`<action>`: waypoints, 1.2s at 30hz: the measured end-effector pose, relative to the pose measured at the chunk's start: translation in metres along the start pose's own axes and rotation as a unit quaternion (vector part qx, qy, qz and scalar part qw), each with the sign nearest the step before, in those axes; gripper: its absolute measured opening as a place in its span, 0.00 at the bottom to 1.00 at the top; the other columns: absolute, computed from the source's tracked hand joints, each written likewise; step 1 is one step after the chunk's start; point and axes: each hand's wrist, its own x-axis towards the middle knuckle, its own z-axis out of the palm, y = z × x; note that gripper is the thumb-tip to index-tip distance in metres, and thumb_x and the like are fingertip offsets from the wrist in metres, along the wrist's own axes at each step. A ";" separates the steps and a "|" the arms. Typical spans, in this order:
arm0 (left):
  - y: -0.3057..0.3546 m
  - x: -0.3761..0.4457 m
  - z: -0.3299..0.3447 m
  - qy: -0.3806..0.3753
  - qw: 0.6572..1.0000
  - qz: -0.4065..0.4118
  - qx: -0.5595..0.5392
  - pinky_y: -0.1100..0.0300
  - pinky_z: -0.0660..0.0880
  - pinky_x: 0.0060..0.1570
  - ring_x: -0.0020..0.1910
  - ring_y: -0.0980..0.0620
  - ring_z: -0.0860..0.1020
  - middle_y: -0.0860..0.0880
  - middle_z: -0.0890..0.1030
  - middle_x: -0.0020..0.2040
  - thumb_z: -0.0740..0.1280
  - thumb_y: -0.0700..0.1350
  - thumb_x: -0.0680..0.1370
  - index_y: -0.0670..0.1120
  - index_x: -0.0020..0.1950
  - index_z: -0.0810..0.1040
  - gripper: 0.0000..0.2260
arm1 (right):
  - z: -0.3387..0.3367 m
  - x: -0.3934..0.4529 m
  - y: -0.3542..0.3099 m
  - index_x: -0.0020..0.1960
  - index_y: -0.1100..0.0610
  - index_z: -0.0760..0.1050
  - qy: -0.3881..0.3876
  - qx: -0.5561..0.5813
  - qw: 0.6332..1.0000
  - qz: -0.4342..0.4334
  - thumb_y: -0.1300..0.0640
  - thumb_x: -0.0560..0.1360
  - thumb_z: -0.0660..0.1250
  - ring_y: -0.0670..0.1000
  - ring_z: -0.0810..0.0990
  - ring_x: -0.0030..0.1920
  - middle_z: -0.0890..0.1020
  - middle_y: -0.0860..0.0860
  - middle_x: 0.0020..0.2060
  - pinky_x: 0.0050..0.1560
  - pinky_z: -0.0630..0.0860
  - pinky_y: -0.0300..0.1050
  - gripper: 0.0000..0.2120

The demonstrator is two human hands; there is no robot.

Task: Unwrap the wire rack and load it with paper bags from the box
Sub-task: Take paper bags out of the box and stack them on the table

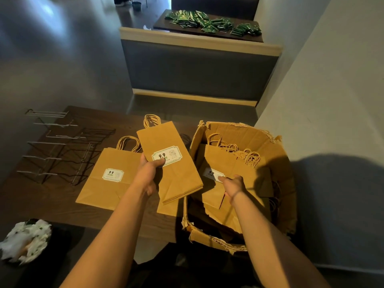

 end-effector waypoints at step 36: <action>0.002 0.000 0.028 -0.059 0.986 0.002 0.153 0.54 0.81 0.42 0.52 0.45 0.85 0.44 0.84 0.58 0.67 0.35 0.80 0.47 0.66 0.73 0.16 | -0.013 -0.053 -0.032 0.62 0.58 0.72 0.019 -0.059 0.990 -0.124 0.47 0.82 0.65 0.53 0.79 0.47 0.77 0.54 0.48 0.39 0.74 0.38 0.16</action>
